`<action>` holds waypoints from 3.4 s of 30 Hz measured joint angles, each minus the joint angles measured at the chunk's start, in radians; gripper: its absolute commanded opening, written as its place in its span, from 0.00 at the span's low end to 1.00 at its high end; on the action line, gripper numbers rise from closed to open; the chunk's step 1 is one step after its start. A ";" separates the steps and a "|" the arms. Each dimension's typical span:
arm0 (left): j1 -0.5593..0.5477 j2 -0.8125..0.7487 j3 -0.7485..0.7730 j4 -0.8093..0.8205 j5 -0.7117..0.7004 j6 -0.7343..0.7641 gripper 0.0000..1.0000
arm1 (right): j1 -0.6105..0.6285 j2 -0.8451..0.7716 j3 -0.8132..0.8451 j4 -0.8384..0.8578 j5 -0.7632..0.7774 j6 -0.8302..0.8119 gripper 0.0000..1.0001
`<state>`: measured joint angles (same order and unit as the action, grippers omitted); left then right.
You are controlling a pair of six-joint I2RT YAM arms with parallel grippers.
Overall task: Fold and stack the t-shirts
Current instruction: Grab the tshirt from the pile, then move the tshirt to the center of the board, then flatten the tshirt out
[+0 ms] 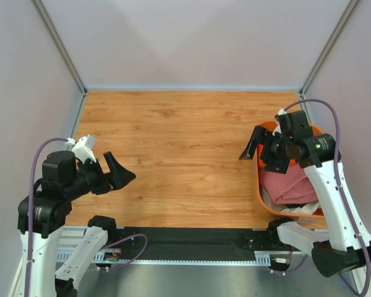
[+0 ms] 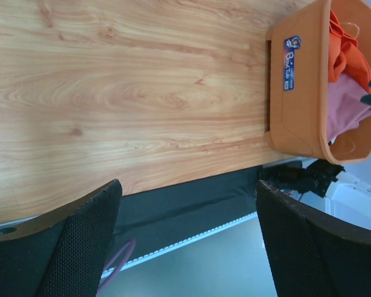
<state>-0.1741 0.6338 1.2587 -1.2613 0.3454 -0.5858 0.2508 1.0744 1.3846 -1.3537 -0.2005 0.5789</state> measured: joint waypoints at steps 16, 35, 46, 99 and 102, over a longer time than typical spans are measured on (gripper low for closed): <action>-0.002 -0.002 0.026 0.001 0.084 0.066 0.88 | -0.372 0.367 0.198 0.036 0.121 -0.058 0.76; -0.009 0.036 0.059 0.000 0.083 0.103 0.87 | -0.502 0.521 0.026 0.366 0.150 -0.059 0.70; -0.010 0.043 0.066 -0.004 0.083 0.102 0.86 | -0.502 0.591 0.070 0.361 0.140 -0.019 0.00; -0.177 0.884 -0.224 0.426 -0.209 0.027 0.77 | 0.427 0.747 0.047 0.278 0.063 -0.307 0.76; -0.177 0.930 -0.230 0.469 -0.184 0.026 0.76 | 0.448 0.798 0.050 0.283 0.082 -0.322 0.76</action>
<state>-0.3511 1.5639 1.0286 -0.7925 0.1616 -0.5594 0.6987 1.8725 1.4345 -1.0706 -0.1188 0.2565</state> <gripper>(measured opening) 0.769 0.764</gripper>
